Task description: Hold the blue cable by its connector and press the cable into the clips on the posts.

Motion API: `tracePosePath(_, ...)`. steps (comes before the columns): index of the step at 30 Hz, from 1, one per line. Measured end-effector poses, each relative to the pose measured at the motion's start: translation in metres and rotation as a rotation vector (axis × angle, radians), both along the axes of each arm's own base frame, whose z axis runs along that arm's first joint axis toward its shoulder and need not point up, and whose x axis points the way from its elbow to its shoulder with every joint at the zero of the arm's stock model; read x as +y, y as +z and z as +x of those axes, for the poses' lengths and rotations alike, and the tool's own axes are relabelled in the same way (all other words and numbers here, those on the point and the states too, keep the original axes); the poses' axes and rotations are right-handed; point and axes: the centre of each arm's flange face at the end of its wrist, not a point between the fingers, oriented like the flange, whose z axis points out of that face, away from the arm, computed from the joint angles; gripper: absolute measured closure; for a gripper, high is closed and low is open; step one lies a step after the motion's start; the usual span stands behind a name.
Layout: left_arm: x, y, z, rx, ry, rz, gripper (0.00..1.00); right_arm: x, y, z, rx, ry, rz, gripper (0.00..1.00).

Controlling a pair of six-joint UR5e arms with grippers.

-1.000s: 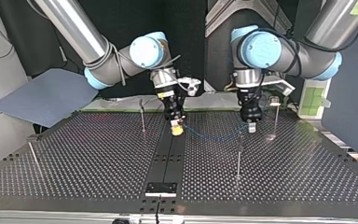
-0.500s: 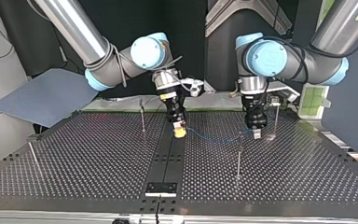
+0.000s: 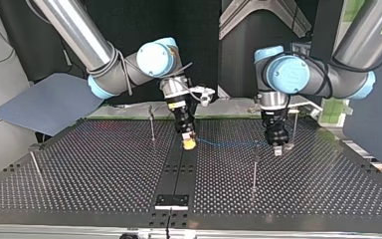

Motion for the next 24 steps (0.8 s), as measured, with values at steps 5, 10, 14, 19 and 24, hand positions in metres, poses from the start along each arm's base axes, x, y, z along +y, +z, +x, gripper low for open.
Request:
tracePosePath(5,0.002,-0.005,0.012,0.018,-0.018,0.000,1.00,-0.002,0.001,0.000,-0.001,0.001,-0.002,1.00)
tracePosePath(10,0.013,-0.009,0.022,0.027,-0.026,-0.011,1.00,-0.004,0.001,-0.001,-0.002,0.003,-0.004,1.00)
tracePosePath(14,0.018,-0.010,0.027,0.025,-0.043,-0.022,1.00,-0.006,0.001,-0.002,-0.002,0.004,-0.005,1.00)
tracePosePath(19,0.021,-0.009,0.031,0.016,-0.067,-0.029,1.00,-0.011,-0.004,-0.003,0.002,0.004,-0.003,1.00)
tracePosePath(24,0.020,-0.008,0.041,0.017,-0.104,-0.037,1.00,-0.016,-0.013,0.000,0.012,0.010,0.001,1.00)
